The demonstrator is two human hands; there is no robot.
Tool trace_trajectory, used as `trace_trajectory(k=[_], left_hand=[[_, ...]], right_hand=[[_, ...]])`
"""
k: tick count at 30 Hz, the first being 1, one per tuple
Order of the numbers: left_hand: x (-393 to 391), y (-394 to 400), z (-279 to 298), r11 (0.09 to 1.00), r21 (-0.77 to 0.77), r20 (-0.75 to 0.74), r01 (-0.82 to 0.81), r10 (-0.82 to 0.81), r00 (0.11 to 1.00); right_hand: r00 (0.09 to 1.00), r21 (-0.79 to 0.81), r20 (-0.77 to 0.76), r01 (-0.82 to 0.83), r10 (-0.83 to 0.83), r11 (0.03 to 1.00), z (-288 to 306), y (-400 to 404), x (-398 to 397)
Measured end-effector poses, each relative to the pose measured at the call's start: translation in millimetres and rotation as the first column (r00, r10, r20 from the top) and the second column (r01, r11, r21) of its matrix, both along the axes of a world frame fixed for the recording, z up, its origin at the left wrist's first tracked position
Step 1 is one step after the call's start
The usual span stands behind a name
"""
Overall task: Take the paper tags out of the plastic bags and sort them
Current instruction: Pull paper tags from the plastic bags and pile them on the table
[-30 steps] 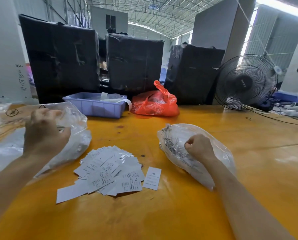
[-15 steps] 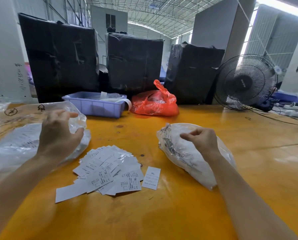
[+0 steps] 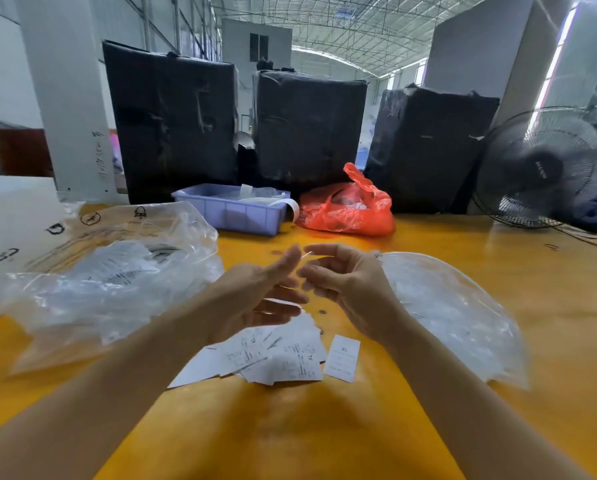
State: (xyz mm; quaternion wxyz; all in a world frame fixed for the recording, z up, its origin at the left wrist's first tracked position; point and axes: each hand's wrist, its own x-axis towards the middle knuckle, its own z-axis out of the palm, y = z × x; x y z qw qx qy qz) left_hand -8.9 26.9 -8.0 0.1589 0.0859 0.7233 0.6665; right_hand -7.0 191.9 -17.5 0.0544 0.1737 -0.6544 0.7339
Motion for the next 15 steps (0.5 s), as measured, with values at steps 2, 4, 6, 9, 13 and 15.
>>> trace_trajectory(k=[2,4,6,9,13,15], left_hand=[[3,-1,-3,0.999,0.039,-0.025,0.017,-0.016,1.000],[1,-3,-7,0.984,0.141,-0.050,-0.111,0.119,0.992],[-3,-5,-11,0.952,0.207,-0.041,-0.225,0.238,0.970],[-6,-6,-13,0.941,0.198,-0.080,-0.274,0.294,0.952],[-5,-8,-14,0.957,0.057,-0.272,-0.283,0.288,0.918],[-4,-9,-15,0.965,0.031,-0.329,-0.259,0.255,0.909]], right_hand=[[0.999,0.015,-0.034,-0.004,0.004,1.000,-5,-7,0],[0.998,0.047,-0.056,0.029,-0.027,0.998,-8,-9,0],[0.998,0.092,-0.052,0.052,-0.048,0.994,-11,-8,-1],[1.000,0.130,0.017,0.014,-0.017,0.991,-11,-6,0],[0.993,0.208,0.118,-0.044,0.020,0.977,-8,-9,3],[0.993,0.235,0.120,-0.026,-0.002,0.972,-8,-10,4]])
